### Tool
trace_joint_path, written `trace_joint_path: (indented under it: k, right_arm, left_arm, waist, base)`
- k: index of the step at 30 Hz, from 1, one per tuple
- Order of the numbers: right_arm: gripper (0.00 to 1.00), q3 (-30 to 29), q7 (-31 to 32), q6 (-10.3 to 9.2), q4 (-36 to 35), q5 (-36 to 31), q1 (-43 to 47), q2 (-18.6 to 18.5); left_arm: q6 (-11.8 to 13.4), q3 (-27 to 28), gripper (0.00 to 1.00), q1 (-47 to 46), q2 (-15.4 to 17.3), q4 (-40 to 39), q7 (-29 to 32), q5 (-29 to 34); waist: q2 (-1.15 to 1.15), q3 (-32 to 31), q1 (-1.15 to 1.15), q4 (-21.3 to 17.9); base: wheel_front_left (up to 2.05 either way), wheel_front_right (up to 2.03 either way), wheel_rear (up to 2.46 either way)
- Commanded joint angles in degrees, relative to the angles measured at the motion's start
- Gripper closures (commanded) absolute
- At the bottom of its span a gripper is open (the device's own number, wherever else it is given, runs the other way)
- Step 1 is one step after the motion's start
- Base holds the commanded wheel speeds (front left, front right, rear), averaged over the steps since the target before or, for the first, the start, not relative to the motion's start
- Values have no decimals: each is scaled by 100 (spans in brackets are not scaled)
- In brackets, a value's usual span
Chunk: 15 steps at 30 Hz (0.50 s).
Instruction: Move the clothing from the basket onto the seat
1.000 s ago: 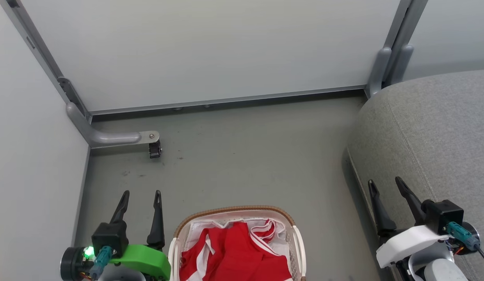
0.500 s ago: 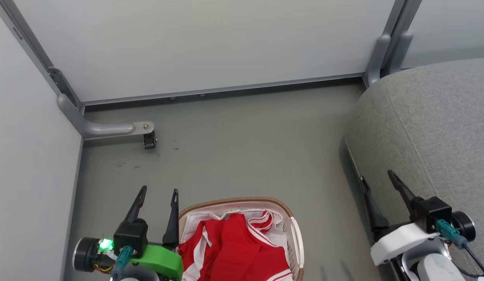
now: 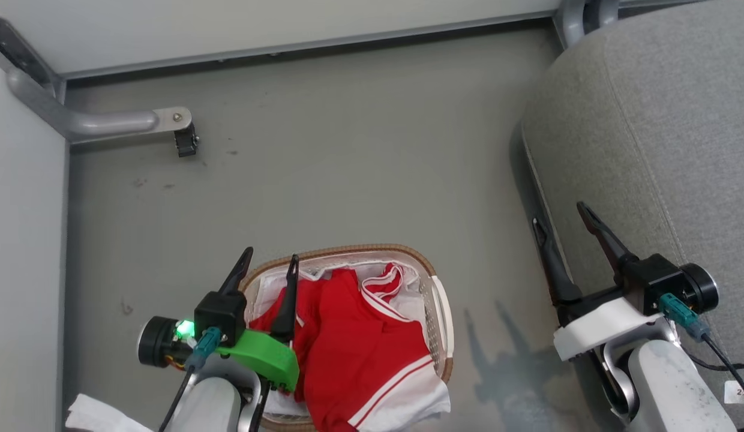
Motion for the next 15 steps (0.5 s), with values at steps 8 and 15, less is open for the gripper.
trace_joint_path:
  k: [8, 15]
  right_arm:
    - [0, 110, -27, -4, -104, 83, -449, 21]
    - [0, 225, -27, -4, -178, 112, -638, 28]
  left_arm:
    - [-146, -171, 0, -724, 20, 709, -5, -62]
    - [-206, -293, 0, -1152, 20, 1562, -6, -73]
  waist:
    - [0, 1255, 0, -441]
    - [0, 1797, 0, -560]
  base:
    - [0, 0, 0]
    - [0, 0, 0]
